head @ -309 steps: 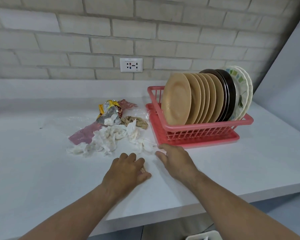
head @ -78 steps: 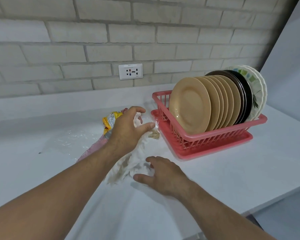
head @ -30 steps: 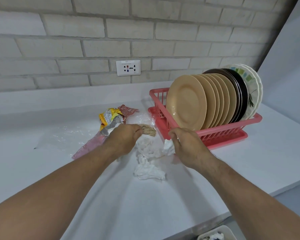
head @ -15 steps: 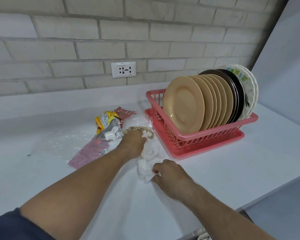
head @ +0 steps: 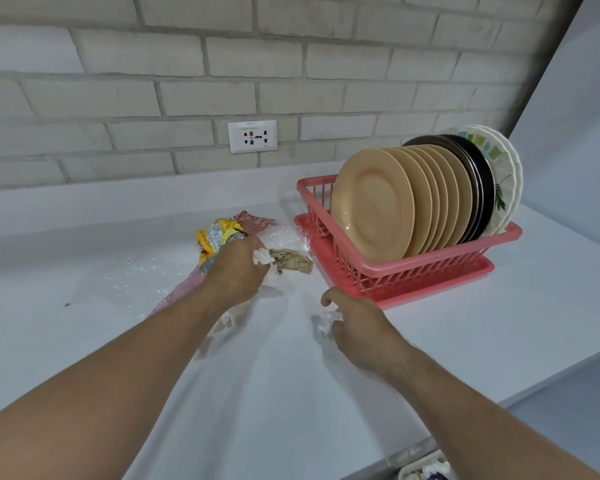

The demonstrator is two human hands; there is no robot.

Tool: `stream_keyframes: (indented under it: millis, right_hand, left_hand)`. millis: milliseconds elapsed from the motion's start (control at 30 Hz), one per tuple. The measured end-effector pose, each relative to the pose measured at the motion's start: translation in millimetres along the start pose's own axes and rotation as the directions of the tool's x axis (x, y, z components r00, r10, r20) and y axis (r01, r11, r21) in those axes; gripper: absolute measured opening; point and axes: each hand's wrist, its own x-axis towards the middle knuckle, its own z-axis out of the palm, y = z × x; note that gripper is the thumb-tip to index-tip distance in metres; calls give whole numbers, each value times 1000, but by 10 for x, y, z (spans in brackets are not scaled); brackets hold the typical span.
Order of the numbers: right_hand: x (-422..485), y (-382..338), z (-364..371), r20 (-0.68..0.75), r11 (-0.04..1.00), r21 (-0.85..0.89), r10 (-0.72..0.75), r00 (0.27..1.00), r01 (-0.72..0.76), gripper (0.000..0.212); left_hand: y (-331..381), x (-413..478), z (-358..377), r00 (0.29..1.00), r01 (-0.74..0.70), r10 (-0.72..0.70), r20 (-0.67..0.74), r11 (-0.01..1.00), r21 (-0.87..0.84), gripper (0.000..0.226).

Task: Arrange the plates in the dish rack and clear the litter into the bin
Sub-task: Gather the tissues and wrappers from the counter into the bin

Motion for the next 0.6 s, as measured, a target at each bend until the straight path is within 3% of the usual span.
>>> stream_keyframes:
  millis: [200, 367, 433, 533, 600]
  right_hand:
    - [27, -20, -47, -59, 997, 82, -8, 998, 13, 23]
    - [3, -56, -84, -138, 991, 130, 51, 989, -32, 38]
    - [-29, -47, -106, -91, 974, 214, 89, 992, -68, 34]
    - [-143, 52, -172, -15, 925, 352, 156, 988, -141, 20]
    - [-240, 171, -272, -9, 934, 335, 135, 991, -124, 10]
  left_hand:
    - [-57, -67, 37, 998, -46, 43, 45, 998, 53, 20]
    - [32, -212, 87, 998, -32, 38, 55, 994, -101, 27]
    - [59, -259, 126, 998, -4, 13, 63, 990, -138, 21]
    - [151, -327, 217, 988, 101, -47, 147, 917, -385, 19]
    - [274, -407, 284, 982, 135, -54, 180, 869, -476, 24]
